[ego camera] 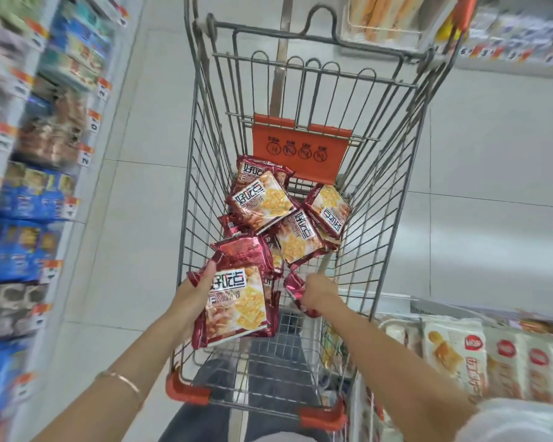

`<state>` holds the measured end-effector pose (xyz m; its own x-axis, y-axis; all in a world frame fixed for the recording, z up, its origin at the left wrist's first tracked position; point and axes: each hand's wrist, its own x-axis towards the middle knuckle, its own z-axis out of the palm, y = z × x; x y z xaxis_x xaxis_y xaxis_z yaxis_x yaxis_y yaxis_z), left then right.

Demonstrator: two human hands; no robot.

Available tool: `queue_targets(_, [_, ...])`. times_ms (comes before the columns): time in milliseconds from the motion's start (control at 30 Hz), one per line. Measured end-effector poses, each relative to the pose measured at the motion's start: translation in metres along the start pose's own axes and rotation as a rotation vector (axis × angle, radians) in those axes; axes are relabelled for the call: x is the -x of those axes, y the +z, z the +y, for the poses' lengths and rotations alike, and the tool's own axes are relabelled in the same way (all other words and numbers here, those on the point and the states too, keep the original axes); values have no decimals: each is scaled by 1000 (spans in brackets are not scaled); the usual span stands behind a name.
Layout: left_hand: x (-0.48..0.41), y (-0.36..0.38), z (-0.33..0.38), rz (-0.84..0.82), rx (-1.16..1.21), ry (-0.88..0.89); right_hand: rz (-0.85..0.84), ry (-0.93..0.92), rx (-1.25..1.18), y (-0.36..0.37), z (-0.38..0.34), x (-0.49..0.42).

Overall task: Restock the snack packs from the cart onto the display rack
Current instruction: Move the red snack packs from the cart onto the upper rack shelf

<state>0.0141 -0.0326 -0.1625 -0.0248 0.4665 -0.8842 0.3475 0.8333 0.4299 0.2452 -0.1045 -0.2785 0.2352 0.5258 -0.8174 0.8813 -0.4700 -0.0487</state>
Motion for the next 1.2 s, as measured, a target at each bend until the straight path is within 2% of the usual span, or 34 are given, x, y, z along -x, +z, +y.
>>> queue_targets(100, [15,-6,0,-38,11,3,179,-68,-149,-10,-8,29])
queue_targets(267, [23,-13,-8,-123,19,46,738,-272,-276,-13,-2,98])
queue_targets(400, [37,-25,2,-184,74,58,1076,-555,-328,-33,-14,167])
queue_targets(467, [44,-35,8,-248,105,25,983,-550,-384,-45,-29,207])
queue_targets(500, [50,-41,13,-275,119,23,912,-585,-319,-43,-36,221])
queue_targets(600, [68,-67,25,-398,121,33,847,-830,10,-27,-54,253])
queue_targets(733, [85,-110,38,-566,97,121,1021,-1183,452,-27,-66,288])
queue_targets(800, [90,-123,40,-660,-8,140,1110,-1189,521,-38,-72,313])
queue_targets(867, [109,-127,41,-767,-86,132,1154,-1018,542,-44,-72,336])
queue_targets(933, [141,-120,42,-854,-123,139,1229,-715,360,-43,-71,357])
queue_targets(1000, [171,-107,50,-901,-105,220,1261,-391,-196,-45,-68,384])
queue_targets(1033, [190,-99,54,-922,-90,263,1164,-243,-549,-49,-67,403])
queue_targets(1067, [208,-89,57,-953,-89,311,968,-120,-893,-56,-67,421])
queue_targets(1100, [226,-78,60,-988,-92,354,780,-81,-1146,-62,-65,441])
queue_targets(1133, [245,-65,63,-1041,-97,388,644,-81,-1298,-66,-61,459])
queue_targets(1167, [266,-52,67,-1101,-130,428,570,-117,-1379,-70,-56,479])
queue_targets(1200, [291,-39,71,-1153,-183,471,570,-150,-1425,-73,-50,499])
